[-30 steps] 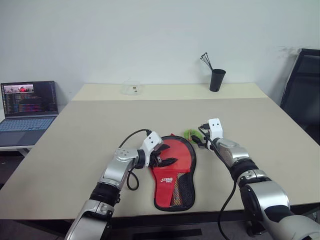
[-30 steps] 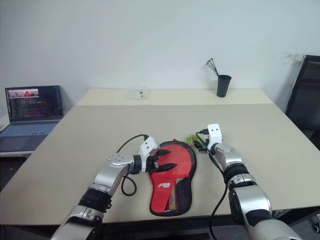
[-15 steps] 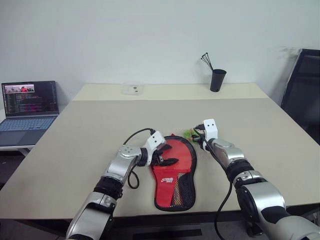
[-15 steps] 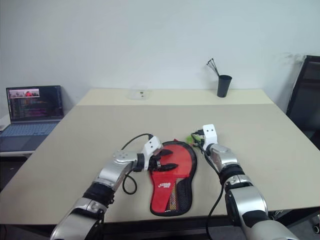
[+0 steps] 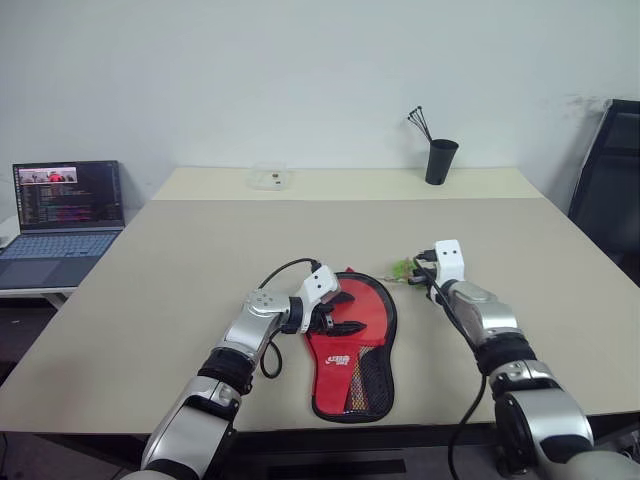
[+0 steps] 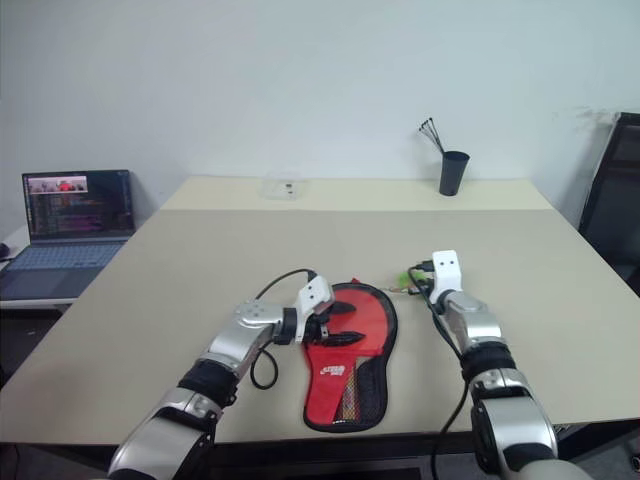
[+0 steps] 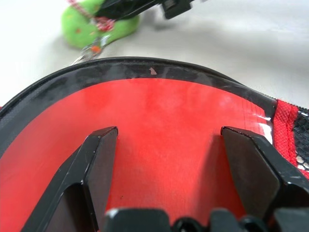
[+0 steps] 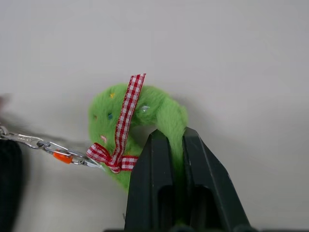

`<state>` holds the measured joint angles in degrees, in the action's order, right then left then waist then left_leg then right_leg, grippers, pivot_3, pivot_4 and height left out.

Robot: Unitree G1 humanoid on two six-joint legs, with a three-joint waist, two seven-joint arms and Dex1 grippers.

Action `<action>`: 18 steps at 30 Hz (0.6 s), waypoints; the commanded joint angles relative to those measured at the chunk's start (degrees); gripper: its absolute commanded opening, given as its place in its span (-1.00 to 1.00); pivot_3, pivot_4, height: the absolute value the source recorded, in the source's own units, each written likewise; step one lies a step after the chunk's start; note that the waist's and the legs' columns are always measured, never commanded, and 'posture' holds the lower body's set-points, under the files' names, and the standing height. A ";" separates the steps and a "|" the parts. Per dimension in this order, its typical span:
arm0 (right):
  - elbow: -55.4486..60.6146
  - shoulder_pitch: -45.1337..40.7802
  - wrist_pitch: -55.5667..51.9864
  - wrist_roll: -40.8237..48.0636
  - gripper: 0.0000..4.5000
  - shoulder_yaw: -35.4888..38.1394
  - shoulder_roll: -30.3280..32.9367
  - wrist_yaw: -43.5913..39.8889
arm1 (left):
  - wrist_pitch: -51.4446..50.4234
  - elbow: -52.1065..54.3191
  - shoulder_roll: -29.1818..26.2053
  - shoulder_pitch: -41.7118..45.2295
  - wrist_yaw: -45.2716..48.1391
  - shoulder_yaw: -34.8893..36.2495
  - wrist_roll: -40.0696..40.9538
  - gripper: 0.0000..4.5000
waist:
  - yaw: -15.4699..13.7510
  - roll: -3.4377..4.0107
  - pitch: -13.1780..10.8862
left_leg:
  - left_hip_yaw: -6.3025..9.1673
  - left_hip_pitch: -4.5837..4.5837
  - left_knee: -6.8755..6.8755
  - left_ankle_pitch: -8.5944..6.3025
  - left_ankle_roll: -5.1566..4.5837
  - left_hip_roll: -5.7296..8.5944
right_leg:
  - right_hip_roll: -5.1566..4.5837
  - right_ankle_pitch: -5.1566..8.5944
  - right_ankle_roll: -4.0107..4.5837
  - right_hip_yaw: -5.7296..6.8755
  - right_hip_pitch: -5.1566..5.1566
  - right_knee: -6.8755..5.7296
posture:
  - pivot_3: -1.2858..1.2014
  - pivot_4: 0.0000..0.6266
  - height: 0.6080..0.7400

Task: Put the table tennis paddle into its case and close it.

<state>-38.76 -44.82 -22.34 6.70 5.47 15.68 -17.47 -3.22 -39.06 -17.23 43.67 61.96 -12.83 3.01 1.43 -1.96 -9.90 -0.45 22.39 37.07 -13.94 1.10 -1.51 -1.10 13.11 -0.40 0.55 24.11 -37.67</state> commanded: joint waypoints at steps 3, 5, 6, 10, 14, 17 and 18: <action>18.40 8.69 -10.36 1.19 -0.99 1.69 4.97 -0.27 | 1.02 -5.93 1.37 -0.49 2.38 -1.72 -1.47 0.65 | -0.37 0.26 0.16 | 0.00 0.01 0.00 0.00 0.00 0.03 | 0.00 0.10 -0.17 0.00 -0.01 0.03 | 0.03 -0.52 1.00; 27.11 13.69 -15.62 2.49 -0.99 3.15 6.39 0.04 | 1.60 -8.72 2.55 1.05 1.65 -1.45 -1.78 0.65 | -1.01 0.37 0.22 | 0.03 0.02 0.01 0.00 0.00 0.06 | -0.02 0.12 -0.20 0.04 -0.04 0.05 | 0.03 -0.52 1.00; 31.12 15.79 -18.17 3.25 -0.99 3.92 6.71 0.33 | 1.99 -9.90 3.01 1.66 1.38 -1.41 -2.00 0.65 | -1.43 0.42 0.26 | 0.05 0.03 0.02 0.00 0.00 0.08 | -0.02 0.12 -0.20 0.05 -0.05 0.05 | 0.03 -0.52 1.00; 48.36 24.76 -28.67 6.48 -0.99 5.67 7.11 0.81 | 3.52 -13.66 4.67 3.52 0.95 -1.65 -2.86 0.65 | -2.07 0.59 0.41 | 0.14 0.08 0.07 0.00 0.00 0.14 | -0.05 0.13 -0.23 0.12 -0.09 0.11 | 0.03 -0.52 1.00; 62.34 32.98 -37.38 10.15 -0.99 6.04 7.30 0.47 | 4.83 -17.03 6.28 5.35 0.29 -1.66 -3.72 0.65 | -2.46 0.76 0.59 | 0.16 0.08 0.08 0.00 0.00 0.20 | -0.01 0.14 -0.24 0.19 -0.18 0.32 | 0.03 -0.52 1.00; 73.42 40.74 -44.22 14.01 -0.99 5.58 7.70 -0.92 | 6.07 -19.73 7.69 6.84 -0.45 -1.91 -4.75 0.65 | -2.77 0.82 0.69 | 0.27 0.00 0.04 -0.01 -0.01 0.17 | 0.01 0.14 -0.25 0.29 -0.42 0.64 | 0.03 -0.52 1.00; 75.86 42.58 -45.79 15.01 -0.99 5.38 8.05 -1.39 | 6.42 -20.38 8.04 7.17 -0.59 -1.95 -5.00 0.65 | -2.82 0.81 0.69 | 0.33 0.01 0.03 -0.01 -0.01 0.18 | 0.00 0.14 -0.25 0.34 -0.47 0.69 | 0.03 -0.52 1.00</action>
<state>32.31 -3.45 -65.14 19.83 9.97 22.63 -18.11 3.51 -56.27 -9.87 52.09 61.77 -13.03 0.45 -1.39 -1.15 -9.20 -0.10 22.40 37.10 -13.95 1.09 -1.32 -1.10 13.25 -0.65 0.92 23.61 -36.93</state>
